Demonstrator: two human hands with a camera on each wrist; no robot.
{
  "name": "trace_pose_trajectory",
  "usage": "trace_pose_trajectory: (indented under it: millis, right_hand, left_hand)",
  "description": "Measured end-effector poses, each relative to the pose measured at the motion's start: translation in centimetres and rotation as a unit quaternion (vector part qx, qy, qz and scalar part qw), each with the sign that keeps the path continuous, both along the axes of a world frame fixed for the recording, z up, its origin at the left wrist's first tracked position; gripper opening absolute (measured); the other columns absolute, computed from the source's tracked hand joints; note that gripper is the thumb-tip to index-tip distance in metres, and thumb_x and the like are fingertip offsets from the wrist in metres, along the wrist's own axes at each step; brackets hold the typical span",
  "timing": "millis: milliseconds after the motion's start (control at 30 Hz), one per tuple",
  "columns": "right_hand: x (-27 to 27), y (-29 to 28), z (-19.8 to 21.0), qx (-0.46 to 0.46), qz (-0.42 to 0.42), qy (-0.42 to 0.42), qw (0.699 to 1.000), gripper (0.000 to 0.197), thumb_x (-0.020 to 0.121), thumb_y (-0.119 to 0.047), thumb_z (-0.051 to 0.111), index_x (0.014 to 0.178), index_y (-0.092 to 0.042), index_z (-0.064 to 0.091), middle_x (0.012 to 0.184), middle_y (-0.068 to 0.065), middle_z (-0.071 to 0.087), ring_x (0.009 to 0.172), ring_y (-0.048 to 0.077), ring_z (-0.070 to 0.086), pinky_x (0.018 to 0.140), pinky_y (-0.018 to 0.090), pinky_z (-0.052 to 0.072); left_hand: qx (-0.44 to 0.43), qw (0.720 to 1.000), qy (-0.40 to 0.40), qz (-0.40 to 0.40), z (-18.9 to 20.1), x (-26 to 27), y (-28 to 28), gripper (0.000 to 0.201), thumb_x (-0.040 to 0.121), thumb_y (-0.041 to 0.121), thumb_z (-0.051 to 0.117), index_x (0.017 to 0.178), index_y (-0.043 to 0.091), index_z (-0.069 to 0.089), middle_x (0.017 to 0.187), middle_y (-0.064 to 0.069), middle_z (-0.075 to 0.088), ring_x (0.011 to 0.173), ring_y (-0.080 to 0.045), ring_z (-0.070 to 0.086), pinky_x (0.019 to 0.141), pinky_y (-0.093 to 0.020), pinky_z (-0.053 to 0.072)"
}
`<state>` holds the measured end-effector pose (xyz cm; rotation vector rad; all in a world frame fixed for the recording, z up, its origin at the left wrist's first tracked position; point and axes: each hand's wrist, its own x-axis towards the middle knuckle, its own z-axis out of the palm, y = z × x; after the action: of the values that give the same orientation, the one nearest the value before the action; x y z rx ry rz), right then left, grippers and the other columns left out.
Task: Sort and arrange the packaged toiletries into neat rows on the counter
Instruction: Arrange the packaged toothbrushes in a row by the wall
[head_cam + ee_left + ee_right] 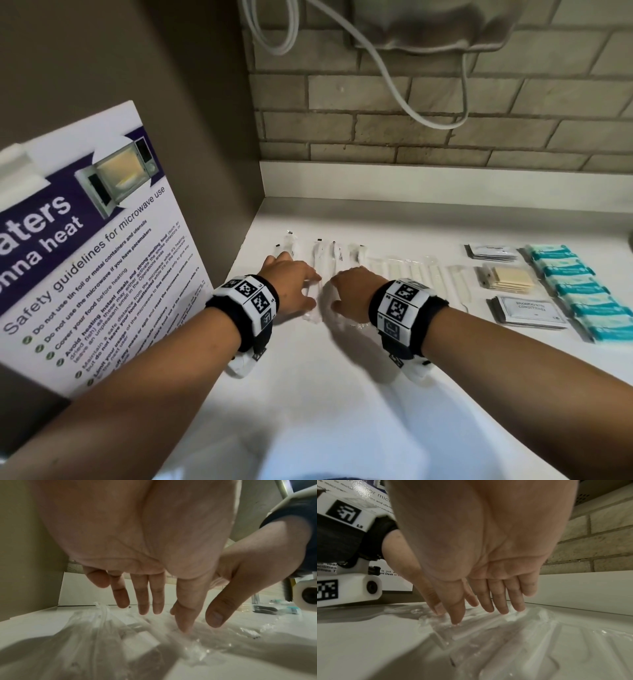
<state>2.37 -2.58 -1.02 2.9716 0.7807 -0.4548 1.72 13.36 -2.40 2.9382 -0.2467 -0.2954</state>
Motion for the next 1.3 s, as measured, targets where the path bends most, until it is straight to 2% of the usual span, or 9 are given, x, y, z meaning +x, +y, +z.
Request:
trace_pose_trajectory:
  millis: [133, 200, 300, 433, 567, 800, 1000, 1167, 1300]
  right_hand:
    - [0.3, 0.5, 0.6, 0.012, -0.003, -0.012, 1.000, 0.035, 0.093, -0.024, 0.048, 0.122, -0.007, 0.058, 0.123, 0.011, 0.062, 0.118, 0.028, 0.055, 0.102, 0.035, 0.038]
    - [0.5, 1.3, 0.9, 0.027, 0.008, -0.029, 0.999, 0.038, 0.092, -0.024, 0.049, 0.125, -0.007, 0.057, 0.126, 0.012, 0.061, 0.120, 0.029, 0.054, 0.106, 0.036, 0.036]
    - [0.8, 3.2, 0.7, 0.042, 0.044, -0.048, 0.997, 0.039, 0.091, -0.027, 0.048, 0.125, -0.009, 0.056, 0.124, 0.011, 0.062, 0.121, 0.030, 0.053, 0.113, 0.040, 0.028]
    - [1.2, 5.9, 0.0, -0.003, 0.078, -0.049, 0.996, 0.037, 0.094, -0.030, 0.046, 0.126, -0.012, 0.053, 0.129, 0.010, 0.058, 0.128, 0.029, 0.045, 0.115, 0.041, 0.022]
    - [1.5, 7.1, -0.9, -0.070, 0.071, -0.024, 0.995, 0.042, 0.095, -0.033, 0.050, 0.129, -0.010, 0.054, 0.135, 0.010, 0.054, 0.134, 0.029, 0.039, 0.119, 0.042, 0.016]
    - [1.1, 6.7, -1.9, -0.016, 0.051, -0.010, 0.999, 0.036, 0.095, -0.030, 0.047, 0.119, -0.007, 0.061, 0.124, 0.012, 0.061, 0.129, 0.028, 0.047, 0.120, 0.039, 0.017]
    - [1.1, 6.4, -1.9, 0.009, 0.055, -0.012, 0.998, 0.032, 0.091, -0.031, 0.051, 0.109, -0.008, 0.065, 0.115, 0.010, 0.064, 0.122, 0.026, 0.051, 0.119, 0.036, 0.019]
    - [1.2, 6.2, -1.4, 0.010, 0.061, 0.001, 0.998, 0.026, 0.088, -0.029, 0.054, 0.101, -0.009, 0.066, 0.106, 0.009, 0.067, 0.114, 0.025, 0.056, 0.116, 0.035, 0.023]
    - [1.2, 6.1, -1.0, 0.020, 0.052, 0.003, 0.998, 0.025, 0.090, -0.025, 0.051, 0.103, -0.008, 0.065, 0.105, 0.010, 0.068, 0.112, 0.026, 0.059, 0.115, 0.034, 0.025]
  left_hand:
    - [-0.026, 0.999, -0.017, 0.029, 0.7, 0.3, 1.0, 0.043, 0.087, 0.034, 0.059, 0.130, 0.031, 0.057, 0.139, 0.005, 0.053, 0.132, -0.022, 0.035, 0.107, -0.038, 0.029]
    - [-0.054, 0.995, -0.013, 0.078, 0.6, 0.7, 2.2, 0.036, 0.091, 0.023, 0.054, 0.126, 0.026, 0.060, 0.138, -0.001, 0.051, 0.129, -0.023, 0.042, 0.106, -0.033, 0.034]
    - [-0.031, 0.992, -0.006, 0.125, 0.3, 0.9, 3.9, 0.035, 0.092, 0.011, 0.050, 0.124, 0.020, 0.061, 0.134, -0.004, 0.050, 0.124, -0.024, 0.050, 0.101, -0.028, 0.039]
    - [0.018, 0.991, 0.035, 0.126, -0.6, 0.5, 4.7, 0.013, 0.087, 0.018, 0.060, 0.097, 0.015, 0.068, 0.106, -0.005, 0.066, 0.107, -0.027, 0.063, 0.084, -0.029, 0.048]
    - [0.024, 0.991, 0.031, 0.132, -1.2, 0.5, 4.8, 0.034, 0.090, 0.023, 0.061, 0.123, 0.013, 0.064, 0.120, -0.006, 0.067, 0.114, -0.026, 0.061, 0.099, -0.034, 0.048]
    - [0.024, 0.987, 0.024, 0.155, -0.9, 1.7, 5.0, 0.036, 0.091, 0.021, 0.060, 0.126, 0.010, 0.062, 0.128, -0.009, 0.063, 0.119, -0.027, 0.058, 0.101, -0.035, 0.047]
    - [0.034, 0.988, 0.025, 0.151, -1.2, 2.3, 5.2, 0.031, 0.089, 0.021, 0.061, 0.118, 0.011, 0.065, 0.122, -0.009, 0.065, 0.114, -0.028, 0.059, 0.097, -0.036, 0.049]
    - [0.027, 0.987, 0.024, 0.154, -1.3, 2.4, 5.5, 0.036, 0.089, 0.019, 0.060, 0.124, 0.014, 0.063, 0.127, -0.008, 0.063, 0.119, -0.029, 0.058, 0.100, -0.036, 0.048]
    - [0.017, 0.986, 0.021, 0.167, -1.6, 2.5, 5.5, 0.043, 0.089, 0.019, 0.061, 0.132, 0.018, 0.058, 0.134, -0.007, 0.059, 0.123, -0.028, 0.056, 0.103, -0.035, 0.046]
